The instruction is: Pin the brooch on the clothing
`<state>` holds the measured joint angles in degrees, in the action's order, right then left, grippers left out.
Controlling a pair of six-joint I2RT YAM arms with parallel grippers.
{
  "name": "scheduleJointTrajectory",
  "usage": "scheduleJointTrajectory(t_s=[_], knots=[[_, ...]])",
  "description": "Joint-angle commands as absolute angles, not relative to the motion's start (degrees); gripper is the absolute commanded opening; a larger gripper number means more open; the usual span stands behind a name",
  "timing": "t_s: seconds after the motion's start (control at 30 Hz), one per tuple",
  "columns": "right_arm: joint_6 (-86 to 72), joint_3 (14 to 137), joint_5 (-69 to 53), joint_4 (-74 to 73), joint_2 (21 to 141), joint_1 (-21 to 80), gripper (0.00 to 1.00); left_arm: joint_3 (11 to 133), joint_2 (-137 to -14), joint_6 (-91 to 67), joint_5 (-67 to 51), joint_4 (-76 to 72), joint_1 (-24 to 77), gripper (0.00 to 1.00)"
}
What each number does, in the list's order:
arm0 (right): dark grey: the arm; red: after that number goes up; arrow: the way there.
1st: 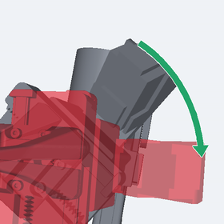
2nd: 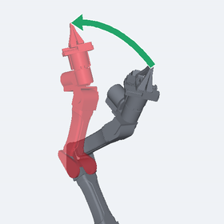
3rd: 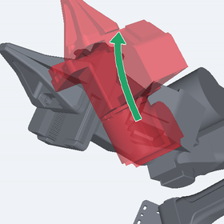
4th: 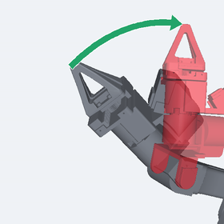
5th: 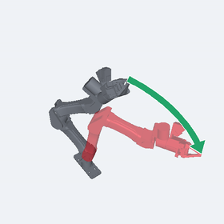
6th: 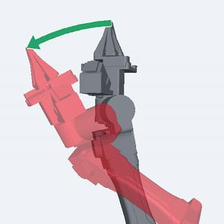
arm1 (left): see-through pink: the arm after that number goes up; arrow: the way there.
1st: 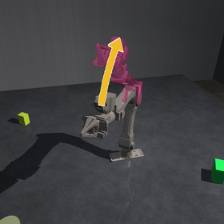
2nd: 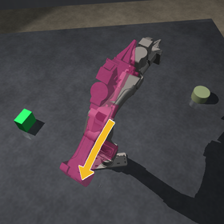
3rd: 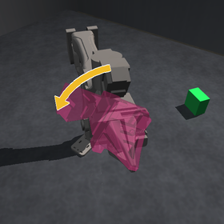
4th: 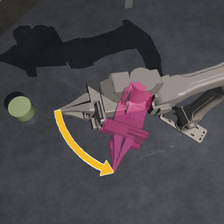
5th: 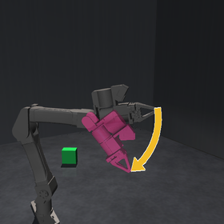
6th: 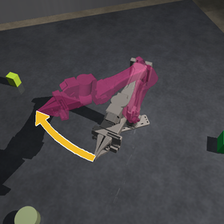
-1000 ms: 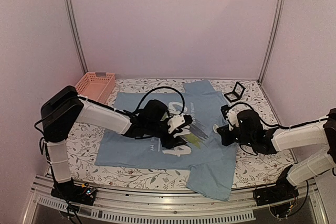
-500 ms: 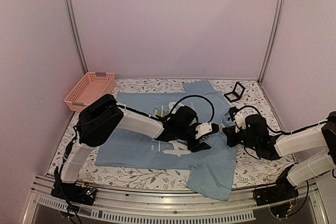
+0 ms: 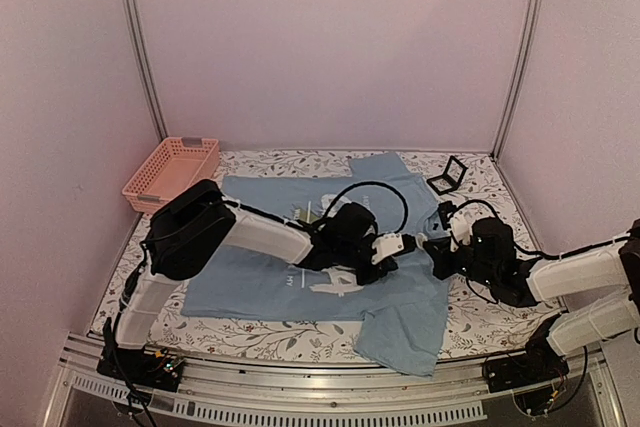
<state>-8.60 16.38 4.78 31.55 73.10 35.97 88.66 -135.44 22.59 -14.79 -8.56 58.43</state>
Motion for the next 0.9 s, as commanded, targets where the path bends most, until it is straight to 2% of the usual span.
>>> scheduleJointTrajectory(t_s=[0.0, 0.3, 0.57, 0.87], knots=[[-8.0, 16.9, 2.7, 33.4, 74.3, 35.8, 0.0, 85.3, -131.8, 21.1, -17.6, -10.2, 58.4, 0.0], [-7.6, 16.1, 3.3, 45.4, 82.1, 35.9, 0.0, 81.9, -126.7, 17.3, -26.7, -13.4, 55.4, 0.0], [3.7, 16.7, 5.3, 50.1, 88.0, 39.1, 0.0, 78.0, -125.8, 14.0, -31.4, -17.3, 53.6, 0.0], [13.3, 11.3, 7.8, 70.5, 94.7, 44.8, 0.0, 75.9, -125.6, 11.4, -38.0, -21.4, 51.8, 0.0]])
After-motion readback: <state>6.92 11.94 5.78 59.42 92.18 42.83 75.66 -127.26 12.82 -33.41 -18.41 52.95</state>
